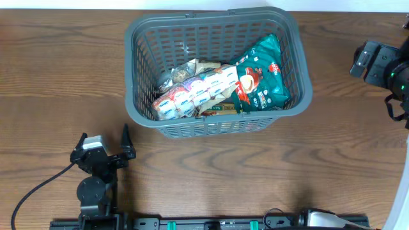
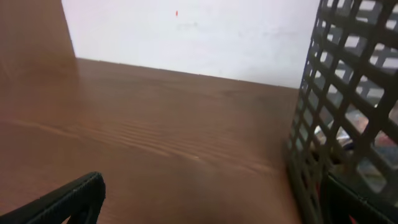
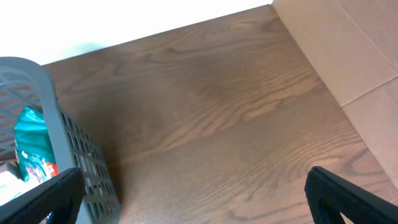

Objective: Pack container

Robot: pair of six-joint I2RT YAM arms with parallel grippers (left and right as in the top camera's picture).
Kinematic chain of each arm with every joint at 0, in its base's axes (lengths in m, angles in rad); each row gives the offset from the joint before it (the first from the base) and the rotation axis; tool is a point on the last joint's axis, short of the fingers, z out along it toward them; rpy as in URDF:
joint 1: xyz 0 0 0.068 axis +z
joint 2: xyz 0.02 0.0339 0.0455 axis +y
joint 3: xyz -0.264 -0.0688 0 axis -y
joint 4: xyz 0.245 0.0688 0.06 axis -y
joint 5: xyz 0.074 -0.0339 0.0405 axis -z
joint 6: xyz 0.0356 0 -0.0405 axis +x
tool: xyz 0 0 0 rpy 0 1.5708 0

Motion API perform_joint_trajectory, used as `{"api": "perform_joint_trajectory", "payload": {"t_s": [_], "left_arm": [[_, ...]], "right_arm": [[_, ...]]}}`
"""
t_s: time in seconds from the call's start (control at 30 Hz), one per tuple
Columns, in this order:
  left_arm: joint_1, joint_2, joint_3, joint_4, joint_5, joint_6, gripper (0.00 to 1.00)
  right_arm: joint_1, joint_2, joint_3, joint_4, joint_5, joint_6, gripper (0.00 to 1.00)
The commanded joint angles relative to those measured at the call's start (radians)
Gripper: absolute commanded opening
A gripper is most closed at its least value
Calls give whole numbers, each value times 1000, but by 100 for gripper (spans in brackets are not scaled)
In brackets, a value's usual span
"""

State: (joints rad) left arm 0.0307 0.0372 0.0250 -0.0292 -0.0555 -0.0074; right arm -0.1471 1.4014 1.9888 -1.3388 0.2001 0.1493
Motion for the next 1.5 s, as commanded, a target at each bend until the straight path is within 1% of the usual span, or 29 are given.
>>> {"api": "perform_joint_trajectory", "payload": {"t_s": [0.0, 0.1, 1.37, 1.47], "left_arm": [[-2, 0, -21, -40, -11, 66, 99], [-2, 0, -21, -40, -1, 52, 99], [-2, 0, -21, -40, -1, 52, 99], [-2, 0, -21, -40, -1, 52, 99]], "right_arm": [[-6, 1, 12, -1, 13, 10, 99], [-6, 1, 12, -1, 13, 10, 99], [-6, 3, 12, -15, 16, 10, 99], [-4, -20, 11, 27, -27, 11, 99]]}}
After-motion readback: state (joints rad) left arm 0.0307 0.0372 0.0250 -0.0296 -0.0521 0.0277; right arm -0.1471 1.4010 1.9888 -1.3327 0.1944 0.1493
